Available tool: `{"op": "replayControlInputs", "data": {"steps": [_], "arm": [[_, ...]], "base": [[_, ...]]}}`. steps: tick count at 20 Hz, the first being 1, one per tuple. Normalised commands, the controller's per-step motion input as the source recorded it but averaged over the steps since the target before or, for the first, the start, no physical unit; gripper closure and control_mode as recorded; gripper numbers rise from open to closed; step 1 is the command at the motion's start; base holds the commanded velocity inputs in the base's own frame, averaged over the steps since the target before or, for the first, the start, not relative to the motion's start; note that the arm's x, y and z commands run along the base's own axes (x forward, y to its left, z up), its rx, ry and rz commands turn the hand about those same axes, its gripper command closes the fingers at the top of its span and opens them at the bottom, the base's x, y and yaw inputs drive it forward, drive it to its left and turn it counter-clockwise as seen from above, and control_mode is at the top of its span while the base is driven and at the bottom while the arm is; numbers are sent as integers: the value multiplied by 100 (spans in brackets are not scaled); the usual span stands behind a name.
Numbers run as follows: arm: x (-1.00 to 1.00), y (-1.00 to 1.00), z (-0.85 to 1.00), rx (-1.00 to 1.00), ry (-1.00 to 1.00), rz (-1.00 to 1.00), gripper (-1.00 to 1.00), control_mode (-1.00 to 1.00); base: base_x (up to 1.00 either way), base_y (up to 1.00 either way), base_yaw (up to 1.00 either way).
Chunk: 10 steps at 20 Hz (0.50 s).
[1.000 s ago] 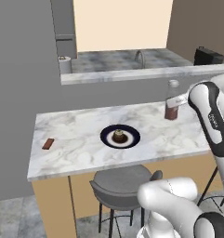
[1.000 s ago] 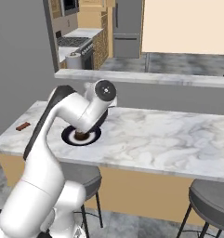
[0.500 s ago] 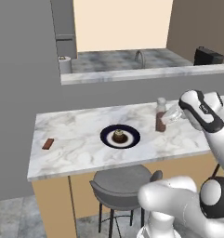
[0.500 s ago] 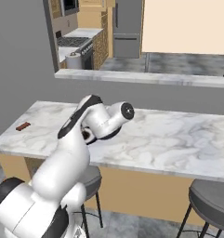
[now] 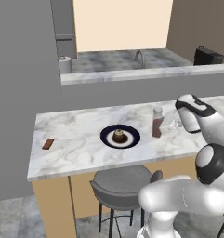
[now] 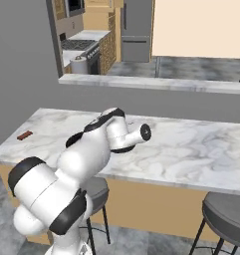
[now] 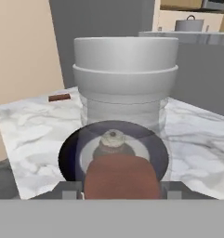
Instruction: Take the cinnamon bottle from the cabinet and place it on the dining table, next to the plate with the cupcake. Then take the chocolate from the dining counter and place it on the cupcake plate.
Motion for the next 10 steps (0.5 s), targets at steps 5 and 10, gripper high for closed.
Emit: {"op": "replayControlInputs", "data": {"steps": [5,10], "arm": [[21,0,-38,1,-4,11,100,-100],[33,0,-43,2,-2,12,100,-100]], "base": [[0,0,0],[0,0,0]]}}
